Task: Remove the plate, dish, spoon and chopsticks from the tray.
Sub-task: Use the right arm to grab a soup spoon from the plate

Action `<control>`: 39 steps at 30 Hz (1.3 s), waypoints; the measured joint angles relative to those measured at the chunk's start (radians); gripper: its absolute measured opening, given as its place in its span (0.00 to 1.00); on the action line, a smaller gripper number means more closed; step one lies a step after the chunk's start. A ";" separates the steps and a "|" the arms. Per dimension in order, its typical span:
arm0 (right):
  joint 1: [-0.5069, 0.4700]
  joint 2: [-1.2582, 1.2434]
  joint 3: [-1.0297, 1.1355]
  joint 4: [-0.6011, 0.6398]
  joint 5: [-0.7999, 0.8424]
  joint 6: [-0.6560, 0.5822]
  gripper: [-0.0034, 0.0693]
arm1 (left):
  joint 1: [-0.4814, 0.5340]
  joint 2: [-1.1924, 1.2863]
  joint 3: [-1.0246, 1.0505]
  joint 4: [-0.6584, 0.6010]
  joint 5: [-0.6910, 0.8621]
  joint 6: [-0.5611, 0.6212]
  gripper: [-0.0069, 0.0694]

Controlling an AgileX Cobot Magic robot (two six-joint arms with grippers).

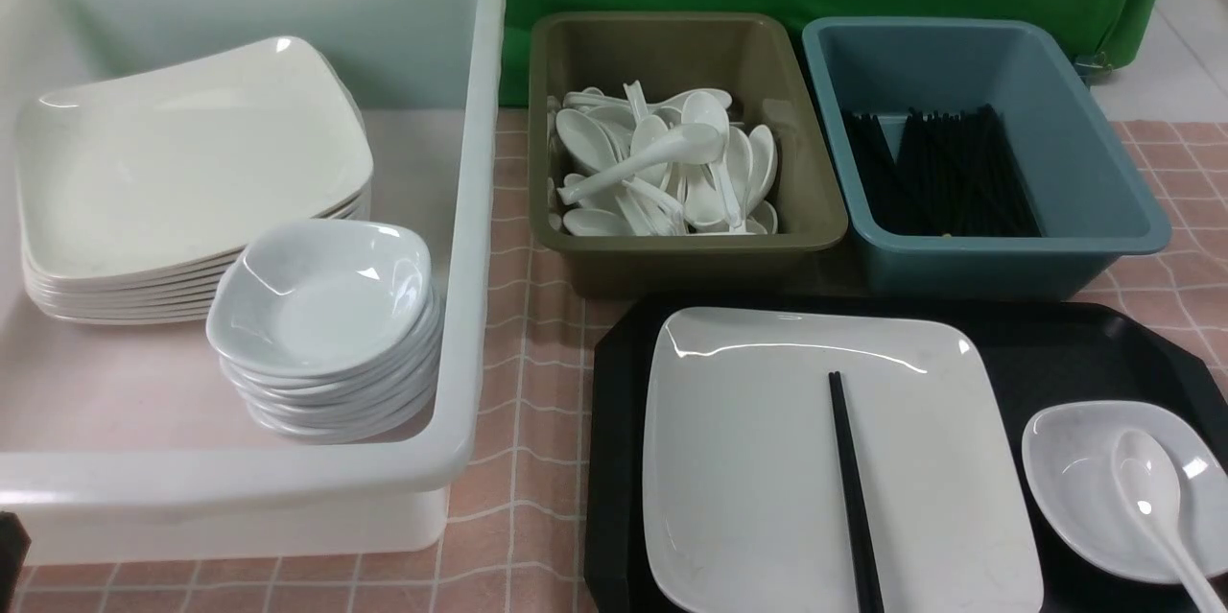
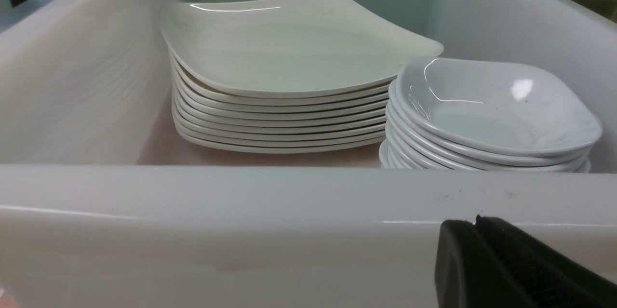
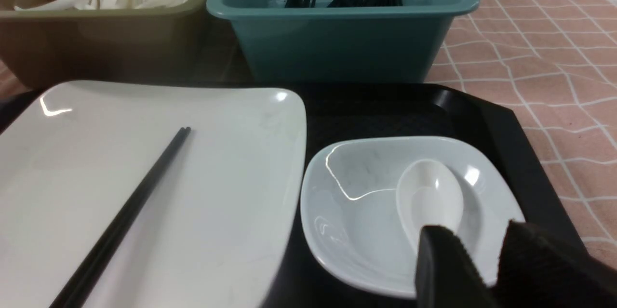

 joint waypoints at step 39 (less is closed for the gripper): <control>0.001 0.356 -0.538 0.193 0.379 0.093 0.09 | 0.000 0.000 0.000 0.000 0.000 0.000 0.10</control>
